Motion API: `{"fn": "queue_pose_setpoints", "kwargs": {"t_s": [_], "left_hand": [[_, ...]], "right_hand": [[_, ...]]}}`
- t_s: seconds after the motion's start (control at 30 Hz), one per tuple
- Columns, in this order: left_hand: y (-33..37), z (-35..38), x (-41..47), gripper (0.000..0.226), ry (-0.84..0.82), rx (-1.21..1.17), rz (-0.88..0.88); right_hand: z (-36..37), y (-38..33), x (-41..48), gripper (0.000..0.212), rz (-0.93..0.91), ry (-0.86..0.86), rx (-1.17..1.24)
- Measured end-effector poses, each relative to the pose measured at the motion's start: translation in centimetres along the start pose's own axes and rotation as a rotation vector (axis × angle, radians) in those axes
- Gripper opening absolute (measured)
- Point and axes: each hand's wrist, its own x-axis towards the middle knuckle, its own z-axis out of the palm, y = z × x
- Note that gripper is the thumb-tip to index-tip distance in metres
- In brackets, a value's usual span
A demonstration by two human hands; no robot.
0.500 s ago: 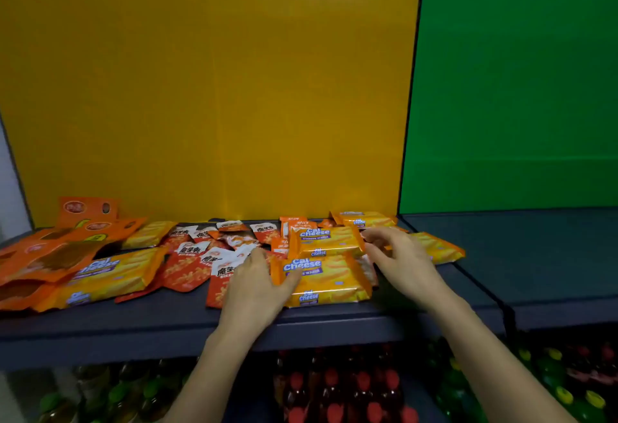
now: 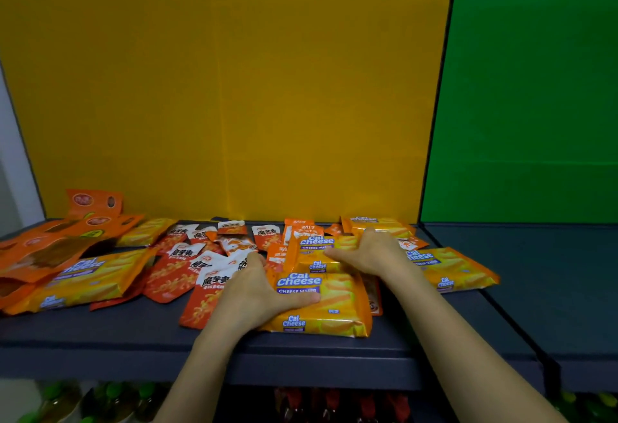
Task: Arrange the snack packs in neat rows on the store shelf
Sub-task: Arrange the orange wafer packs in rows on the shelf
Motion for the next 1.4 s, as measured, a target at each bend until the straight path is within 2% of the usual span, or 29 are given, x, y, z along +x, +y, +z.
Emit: {"fn": "queue_pose_setpoints", "kwargs": {"t_s": [0.07, 0.17, 0.33, 0.4, 0.47, 0.53, 0.63, 0.7, 0.87, 1.0, 1.13, 1.27, 1.4], "left_hand": [[-0.2, -0.1, 0.5, 0.086, -0.028, -0.007, 0.000], [-0.3, -0.3, 1.0, 0.090, -0.085, -0.036, 0.008], [-0.8, -0.3, 1.5, 0.091, -0.176, -0.169, 0.002], [-1.0, -0.4, 1.5, 0.097, -0.204, -0.252, -0.014], [-1.2, -0.6, 1.4, 0.098, -0.222, -0.341, -0.023], [-1.3, -0.9, 1.2, 0.080, -0.230, -0.430, -0.020], [-1.5, -1.0, 1.2, 0.045, -0.265, -0.507, 0.009], [-1.6, -1.1, 1.2, 0.036, -0.301, -0.525, 0.035], [-1.7, -1.2, 0.8, 0.037, -0.325, -0.580, 0.084], [-2.0, -1.4, 0.3, 0.048, -0.298, -0.627, 0.113], [-2.4, -1.6, -0.1, 0.045, -0.264, -0.730, 0.117], [-2.6, -2.1, 0.0, 0.063, -0.242, -0.835, 0.157], [-1.9, -1.4, 0.7, 0.065, -0.228, -0.944, 0.148]], "right_hand": [[-0.1, -0.4, 0.3, 0.100, 0.030, -0.066, -0.006], [-0.2, -0.6, 0.7, 0.105, 0.031, -0.113, 0.063], [0.1, -0.5, 1.1, 0.114, 0.050, -0.090, 0.220], [0.2, -0.5, 1.1, 0.105, 0.063, -0.056, 0.274], [0.2, -0.4, 1.3, 0.085, 0.055, -0.022, 0.317], [0.2, -0.4, 1.4, 0.071, 0.032, -0.001, 0.357], [0.1, -0.5, 1.0, 0.079, 0.042, 0.043, 0.445], [0.1, -0.4, 0.6, 0.080, 0.036, 0.101, 0.497], [0.4, 0.0, -0.3, 0.066, -0.023, 0.214, 0.597], [0.0, 0.4, -1.2, 0.054, -0.016, 0.329, 0.712], [-1.3, 1.4, -2.4, 0.050, 0.050, 0.434, 0.868], [-2.7, 3.7, -4.3, 0.038, 0.114, 0.484, 1.071], [-4.1, 6.5, -7.6, 0.024, 0.162, 0.551, 1.220]]}}
